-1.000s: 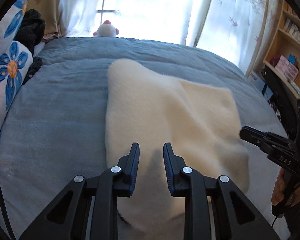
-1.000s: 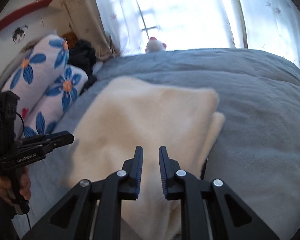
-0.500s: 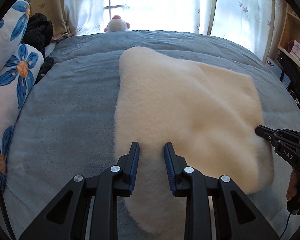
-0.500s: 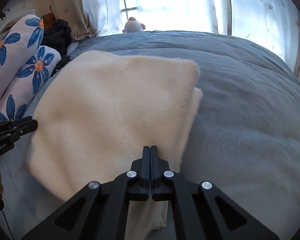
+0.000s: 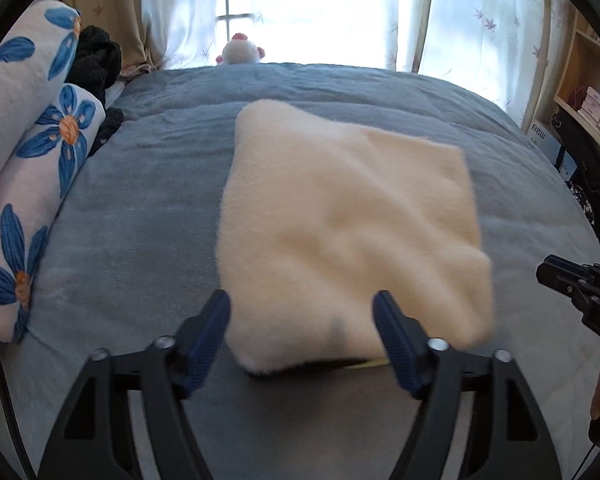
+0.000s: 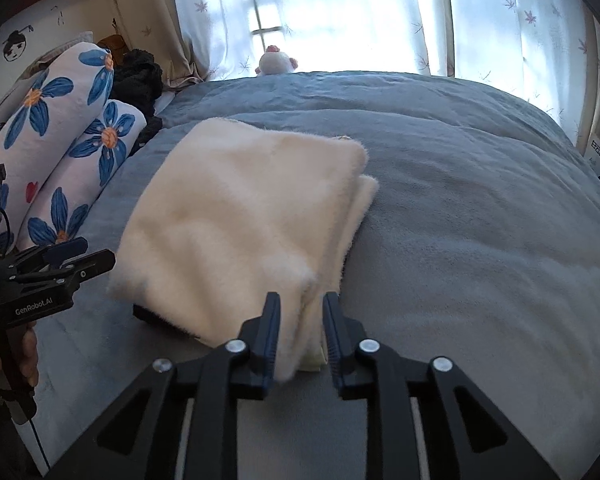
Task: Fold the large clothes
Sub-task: 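Carry the bundle with the left tool and lower it onto the yellow-green garment, then open the left tool and withdraw both tools from the stacked clothes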
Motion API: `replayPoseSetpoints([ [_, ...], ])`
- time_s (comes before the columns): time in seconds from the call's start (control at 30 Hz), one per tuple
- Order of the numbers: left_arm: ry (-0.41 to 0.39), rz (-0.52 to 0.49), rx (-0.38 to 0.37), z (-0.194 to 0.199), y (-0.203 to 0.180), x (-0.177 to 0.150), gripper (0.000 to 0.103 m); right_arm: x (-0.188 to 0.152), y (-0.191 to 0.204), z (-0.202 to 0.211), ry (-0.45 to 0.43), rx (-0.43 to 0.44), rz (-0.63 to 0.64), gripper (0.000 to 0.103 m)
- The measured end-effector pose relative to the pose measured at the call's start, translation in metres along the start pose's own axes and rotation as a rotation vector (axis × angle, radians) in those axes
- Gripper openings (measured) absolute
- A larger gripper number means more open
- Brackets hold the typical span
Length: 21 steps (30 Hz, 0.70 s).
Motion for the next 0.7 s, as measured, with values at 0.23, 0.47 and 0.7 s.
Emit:
replayPoseSetpoints([
  [0.23, -0.02, -0.056, -0.015, 0.085, -0.041, 0.0, 0.077, 0.009, -0.006, 0.093, -0.046, -0.007, -0.028, 0.036],
  [0.47, -0.039, -0.071, -0.031, 0.165, -0.072, -0.01, 0.082, 0.008, -0.003, 0.187, -0.062, -0.031, 0.007, 0.038],
  [0.7, -0.03, -0.098, -0.08, 0.228, -0.105, -0.031, 0.096, -0.012, -0.007, 0.254, -0.074, -0.046, -0.014, 0.064],
])
Point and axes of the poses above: each gripper's, at about its wrist camera, not at the fingertips, and z roughly against the way its jaws point, y to its left, x to its top, the point moved 5 cm from there along -z, roughly the way its jaws point, and after that the axes turned 14 degrees about -y, right-handed, at the moved point
